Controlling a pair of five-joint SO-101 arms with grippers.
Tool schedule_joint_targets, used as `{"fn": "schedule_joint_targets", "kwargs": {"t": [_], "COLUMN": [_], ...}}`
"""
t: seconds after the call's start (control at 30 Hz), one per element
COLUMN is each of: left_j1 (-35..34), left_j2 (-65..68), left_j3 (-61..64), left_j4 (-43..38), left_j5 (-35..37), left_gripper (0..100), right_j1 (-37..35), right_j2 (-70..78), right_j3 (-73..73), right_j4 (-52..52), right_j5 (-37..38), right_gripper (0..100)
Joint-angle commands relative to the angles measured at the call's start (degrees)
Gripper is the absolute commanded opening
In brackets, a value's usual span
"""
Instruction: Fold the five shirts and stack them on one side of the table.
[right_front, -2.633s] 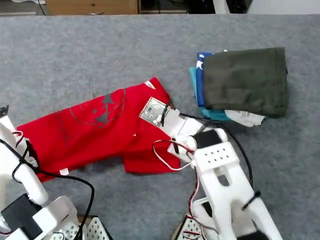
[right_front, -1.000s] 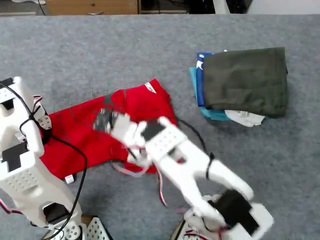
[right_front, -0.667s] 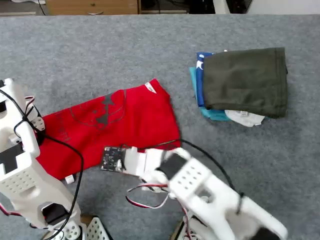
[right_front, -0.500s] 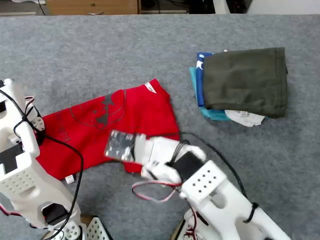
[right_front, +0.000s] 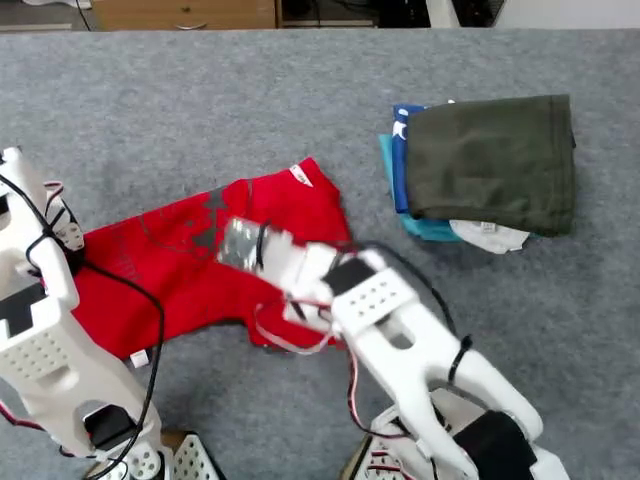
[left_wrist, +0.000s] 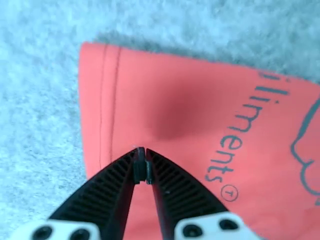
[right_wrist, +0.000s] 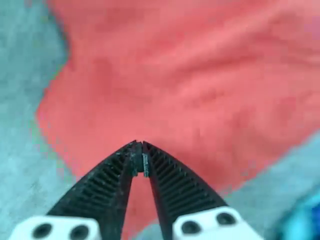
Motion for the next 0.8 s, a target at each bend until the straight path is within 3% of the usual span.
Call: {"fn": "schedule_joint_targets", "kwargs": {"t": [0.0, 0.2, 0.5, 0.77], "left_j1": [-0.09, 0.18, -3.96, -5.98], "left_j2": [1.89, 13.14, 28.97, 31.69], "left_j3": [-9.85, -26.73, -43.25, -48.88], "left_j4": [4.04, 10.73, 11.34, 11.25], "left_j5": [-0.09, 1.67, -0.53, -3.96], "left_gripper": [2, 2, 2, 2], "right_j1": [3.91, 5.32, 10.51, 15.52], "right_j2": [-0.84, 14.46, 50.86, 65.89], "right_j3": [-17.1, -39.08, -64.13, -84.0], "right_j4": [2.02, -2.02, -2.55, 9.76], "right_j5": [-0.35, -5.19, -7.82, -7.65], "right_gripper": [0.1, 0.2, 0.2, 0.2]}}
